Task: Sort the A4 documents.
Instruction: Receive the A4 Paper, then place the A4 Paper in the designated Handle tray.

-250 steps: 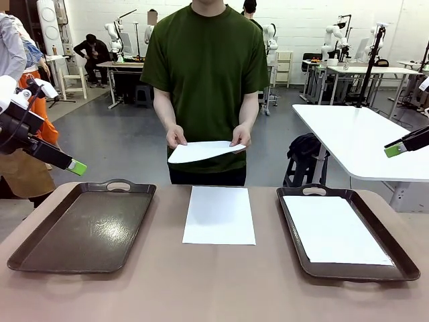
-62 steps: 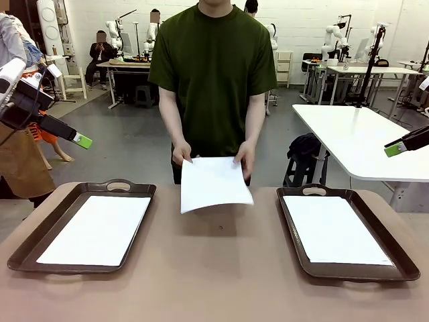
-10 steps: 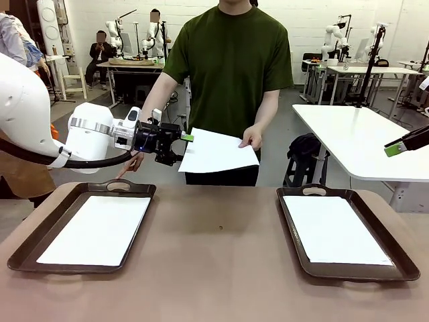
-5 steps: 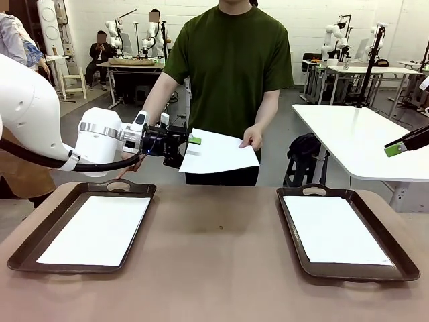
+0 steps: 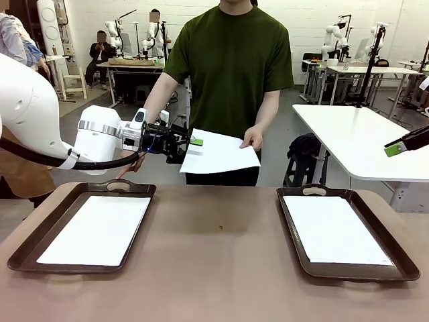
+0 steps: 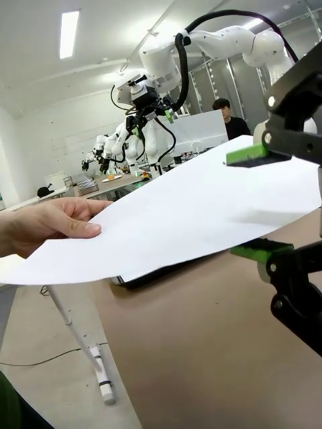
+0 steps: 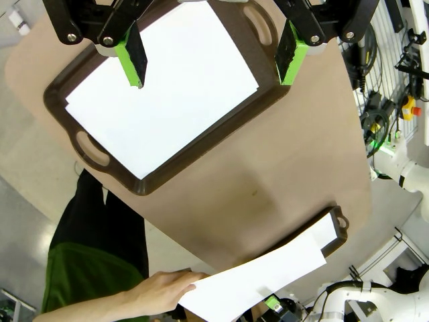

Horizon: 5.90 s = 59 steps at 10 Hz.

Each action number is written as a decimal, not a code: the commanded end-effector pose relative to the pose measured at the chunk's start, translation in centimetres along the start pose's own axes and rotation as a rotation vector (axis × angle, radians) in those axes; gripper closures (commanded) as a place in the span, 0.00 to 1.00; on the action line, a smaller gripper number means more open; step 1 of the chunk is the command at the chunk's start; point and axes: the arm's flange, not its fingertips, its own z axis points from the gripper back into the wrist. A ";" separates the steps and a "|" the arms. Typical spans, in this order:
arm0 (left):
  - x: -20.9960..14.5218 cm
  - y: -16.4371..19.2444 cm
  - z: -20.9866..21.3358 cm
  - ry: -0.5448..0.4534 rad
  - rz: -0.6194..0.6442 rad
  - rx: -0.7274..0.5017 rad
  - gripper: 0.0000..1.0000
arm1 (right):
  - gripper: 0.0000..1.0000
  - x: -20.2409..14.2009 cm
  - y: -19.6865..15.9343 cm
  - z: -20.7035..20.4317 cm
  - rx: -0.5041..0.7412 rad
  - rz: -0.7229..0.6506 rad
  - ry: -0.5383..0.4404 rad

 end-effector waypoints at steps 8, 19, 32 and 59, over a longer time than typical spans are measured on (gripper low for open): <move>0.2 0.0 0.0 -0.009 -0.002 -0.029 1.00 | 0.00 0.0 0.1 -0.1 0.002 0.004 0.001; 0.0 0.1 0.1 0.003 0.002 -0.006 1.00 | 0.00 0.0 0.1 -0.1 0.002 0.004 0.001; -3.0 -9.1 5.0 0.228 -0.160 0.174 0.99 | 0.00 0.0 0.1 -0.1 0.002 0.004 0.001; -10.2 1.7 23.9 0.233 0.283 0.859 0.99 | 0.00 0.0 0.1 -0.1 0.002 0.004 0.001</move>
